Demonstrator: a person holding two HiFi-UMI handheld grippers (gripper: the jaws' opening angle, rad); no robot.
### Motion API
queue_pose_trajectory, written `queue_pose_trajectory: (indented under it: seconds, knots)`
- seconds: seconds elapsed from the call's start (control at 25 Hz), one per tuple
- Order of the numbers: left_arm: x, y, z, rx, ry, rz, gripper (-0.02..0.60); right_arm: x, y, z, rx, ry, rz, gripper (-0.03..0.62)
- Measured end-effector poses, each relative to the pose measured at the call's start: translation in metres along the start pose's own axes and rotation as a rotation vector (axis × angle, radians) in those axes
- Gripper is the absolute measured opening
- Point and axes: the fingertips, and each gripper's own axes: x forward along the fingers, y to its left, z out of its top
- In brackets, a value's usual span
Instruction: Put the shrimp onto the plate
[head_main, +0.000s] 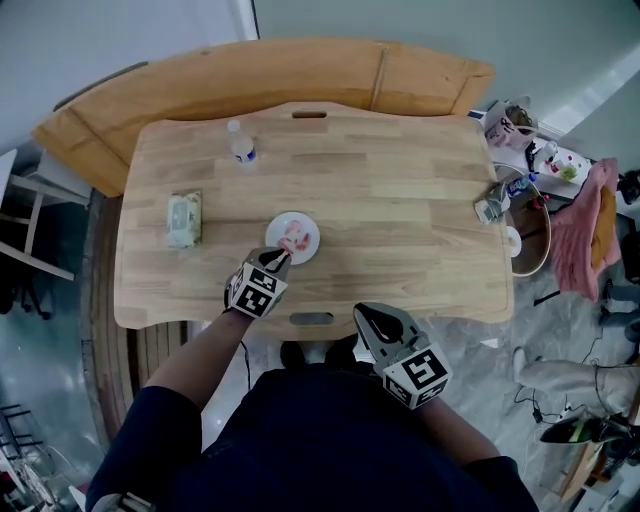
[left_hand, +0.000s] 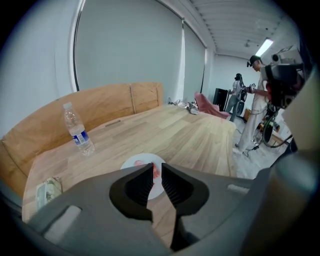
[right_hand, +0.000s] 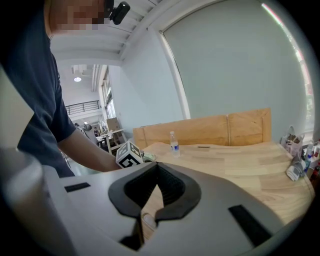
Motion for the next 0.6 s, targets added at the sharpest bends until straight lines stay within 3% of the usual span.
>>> queue_pose_trajectory:
  seconds: [0.6]
  knots:
    - [-0.133, -0.077, 0.070, -0.078, -0.265, -0.070, 0.029, 0.018, 0.045, 0.011, -0.065, -0.002, 0.097, 0.009]
